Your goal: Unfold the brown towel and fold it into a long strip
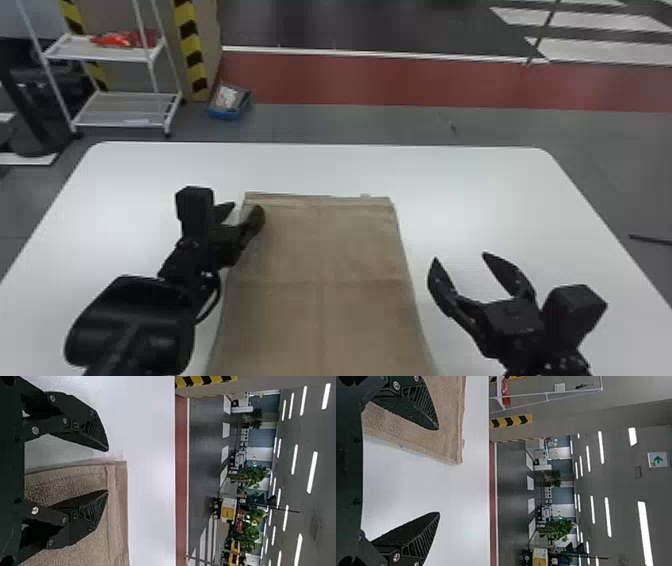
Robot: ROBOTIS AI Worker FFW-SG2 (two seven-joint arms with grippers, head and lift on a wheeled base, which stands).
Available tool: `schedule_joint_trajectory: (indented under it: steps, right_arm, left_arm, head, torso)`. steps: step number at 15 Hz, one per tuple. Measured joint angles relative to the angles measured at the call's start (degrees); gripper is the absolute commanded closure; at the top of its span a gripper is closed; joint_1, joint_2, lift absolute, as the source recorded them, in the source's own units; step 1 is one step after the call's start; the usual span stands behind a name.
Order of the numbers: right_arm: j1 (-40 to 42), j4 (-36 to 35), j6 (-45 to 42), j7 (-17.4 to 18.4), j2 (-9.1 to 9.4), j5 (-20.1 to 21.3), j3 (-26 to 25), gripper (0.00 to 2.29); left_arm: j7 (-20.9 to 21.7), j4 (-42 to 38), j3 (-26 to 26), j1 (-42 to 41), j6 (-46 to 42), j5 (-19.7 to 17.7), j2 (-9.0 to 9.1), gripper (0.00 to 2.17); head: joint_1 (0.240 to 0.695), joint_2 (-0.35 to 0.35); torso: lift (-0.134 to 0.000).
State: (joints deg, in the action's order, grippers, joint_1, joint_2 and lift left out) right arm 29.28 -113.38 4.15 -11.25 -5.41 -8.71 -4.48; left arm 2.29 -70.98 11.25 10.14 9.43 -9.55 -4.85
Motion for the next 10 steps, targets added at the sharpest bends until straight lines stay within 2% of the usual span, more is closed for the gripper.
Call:
schedule_joint_trajectory:
  steps: [1,3,4,6,10]
  right_arm:
    - [-0.1,0.0,0.3,0.0,-0.07,-0.1,0.0,0.12]
    - [-0.2,0.0,0.5,0.0,-0.37,-0.4,0.0,0.12]
    - [-0.2,0.0,0.6,0.0,-0.5,-0.6,0.0,0.12]
    - [-0.1,-0.1,0.7,0.0,-0.64,-0.8,-0.1,0.12]
    - [0.1,-0.5,1.2,0.0,-0.95,-1.1,-0.1,0.12]
  left_arm:
    - [0.0,0.0,0.0,0.0,0.0,0.0,0.0,0.42]
    - [0.5,0.0,0.1,0.0,0.0,0.2,0.01,0.74]
    - [0.5,0.0,0.1,0.0,0.0,0.6,0.04,0.76]
    - [0.5,0.0,0.1,0.0,0.0,1.3,0.15,1.01]
    - [0.5,-0.3,0.2,-0.5,0.9,1.9,0.13,1.01]
  head:
    - [0.695,-0.089]
    - [0.695,-0.091]
    - [0.695,-0.093]
    - [0.695,-0.094]
    - [0.695,-0.095]
  torso:
    - [-0.114]
    - [-0.114]
    - [-0.114]
    - [-0.114]
    - [-0.114]
